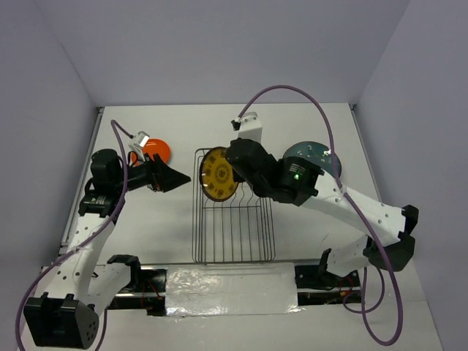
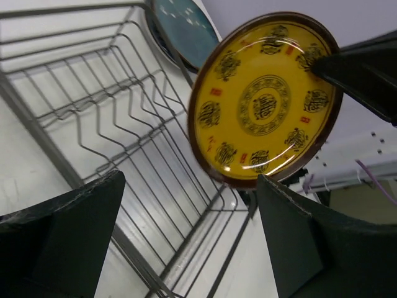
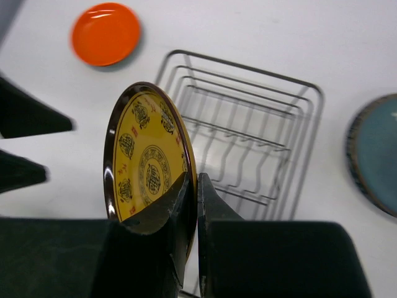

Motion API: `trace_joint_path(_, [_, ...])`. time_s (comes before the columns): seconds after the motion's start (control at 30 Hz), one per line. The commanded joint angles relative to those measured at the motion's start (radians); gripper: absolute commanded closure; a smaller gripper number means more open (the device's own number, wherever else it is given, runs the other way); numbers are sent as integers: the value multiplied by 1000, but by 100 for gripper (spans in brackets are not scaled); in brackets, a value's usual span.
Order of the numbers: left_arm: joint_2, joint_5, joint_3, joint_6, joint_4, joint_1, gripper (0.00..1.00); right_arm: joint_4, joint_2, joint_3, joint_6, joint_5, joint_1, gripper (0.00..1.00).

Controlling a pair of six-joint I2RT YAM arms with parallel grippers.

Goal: Unload the plates from the dish rack

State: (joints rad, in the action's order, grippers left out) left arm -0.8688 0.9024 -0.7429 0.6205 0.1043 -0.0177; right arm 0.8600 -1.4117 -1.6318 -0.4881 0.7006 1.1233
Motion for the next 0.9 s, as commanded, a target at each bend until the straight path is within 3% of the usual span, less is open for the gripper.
trace_joint_path(0.0, [-7, 78, 7, 5, -91, -56, 0, -318, 62, 76, 51, -183, 4, 98])
trace_joint_path(0.07, [-13, 70, 10, 8, -91, -68, 1, -348, 79, 90, 45, -211, 4, 98])
trace_joint_path(0.17, [-24, 64, 16, 27, -95, -88, 18, -442, 99, 151, 49, -272, 4, 98])
trace_joint_path(0.2, [-25, 67, 17, 37, -144, -91, 26, -459, 102, 164, 45, -291, 4, 97])
trace_joint_path(0.23, [-24, 69, 17, 57, -156, -96, 45, -487, 106, 177, 39, -296, 4, 97])
trace_joint_path(0.3, [-25, 47, 7, 65, -152, -96, 66, -498, 102, 205, 28, -293, 1, 95])
trace_joint_path(0.33, [-29, 33, -1, 61, -134, -97, 78, -496, 99, 211, 23, -286, 0, 88])
trace_joint_path(0.4, [-33, -58, -42, 38, -71, -97, 88, -487, 92, 228, 7, -267, -8, 79])
trace_joint_path(0.43, [-39, -98, -55, 36, -11, -97, 96, -480, 94, 237, -1, -266, -23, 61])
trace_joint_path(0.47, [-44, -149, -84, 38, 23, -96, 99, -470, 94, 257, -10, -266, -37, 44])
trace_joint_path(0.53, [-67, -323, -130, 44, 125, -90, 100, -408, 105, 288, -72, -239, -83, 22])
trace_joint_path(0.7, [-114, -587, -190, 114, 228, -10, 100, -346, 184, 398, -133, -220, -172, 18])
trace_joint_path(0.87, [-214, -689, -222, 188, 222, 150, 96, -362, 284, 532, -109, -236, -192, 17])
